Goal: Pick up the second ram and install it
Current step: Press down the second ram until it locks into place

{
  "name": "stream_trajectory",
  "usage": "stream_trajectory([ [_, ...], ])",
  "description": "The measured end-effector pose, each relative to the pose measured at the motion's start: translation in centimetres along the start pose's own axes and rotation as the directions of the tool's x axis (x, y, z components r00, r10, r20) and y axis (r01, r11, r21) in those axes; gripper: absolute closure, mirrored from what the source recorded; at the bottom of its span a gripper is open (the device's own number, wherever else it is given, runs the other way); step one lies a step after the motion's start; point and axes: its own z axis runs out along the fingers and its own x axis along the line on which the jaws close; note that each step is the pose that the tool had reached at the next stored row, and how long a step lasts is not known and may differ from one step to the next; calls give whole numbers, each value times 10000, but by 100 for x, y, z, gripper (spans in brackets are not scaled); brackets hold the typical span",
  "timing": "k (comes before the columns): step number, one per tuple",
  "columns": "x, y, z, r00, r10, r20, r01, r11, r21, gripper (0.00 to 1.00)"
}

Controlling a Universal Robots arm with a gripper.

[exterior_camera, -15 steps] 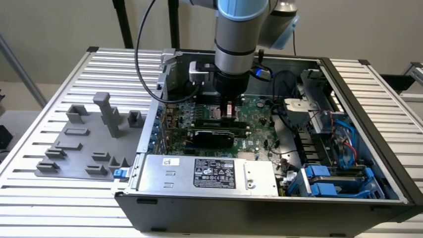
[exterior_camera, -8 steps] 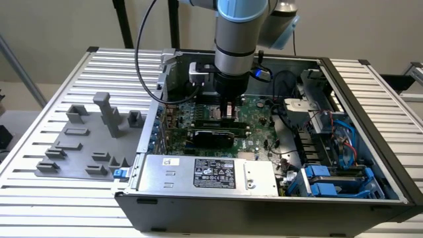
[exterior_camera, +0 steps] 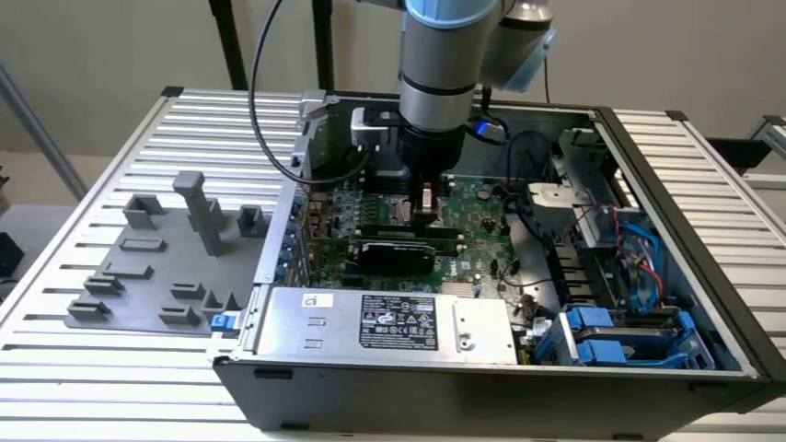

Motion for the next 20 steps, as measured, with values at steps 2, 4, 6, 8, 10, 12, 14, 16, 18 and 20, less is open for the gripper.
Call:
stream_trajectory([
  [2, -1, 8, -63, 10000, 1, 0, -1, 10000, 0, 0],
  [4, -1, 22, -74, 10000, 0, 1, 0, 10000, 1, 100],
  [6, -1, 28, -74, 10000, 0, 2, 0, 10000, 1, 100],
  [8, 0, 28, -75, 10000, -1, 0, 1, 10000, 0, 100],
  [10, 0, 28, -75, 10000, 0, 1, 0, 10000, 0, 100],
  [12, 0, 28, -75, 10000, 0, 0, 0, 10000, 0, 100],
  [14, 0, 28, -75, 10000, 1, 1, -1, 10000, 0, 100],
  [16, 0, 28, -75, 10000, 0, 1, 0, 10000, 0, 100],
  [18, 0, 28, -75, 10000, 0, 1, 0, 10000, 0, 100],
  [20, 0, 30, -75, 10000, 1, 1, -1, 10000, 2, 100],
])
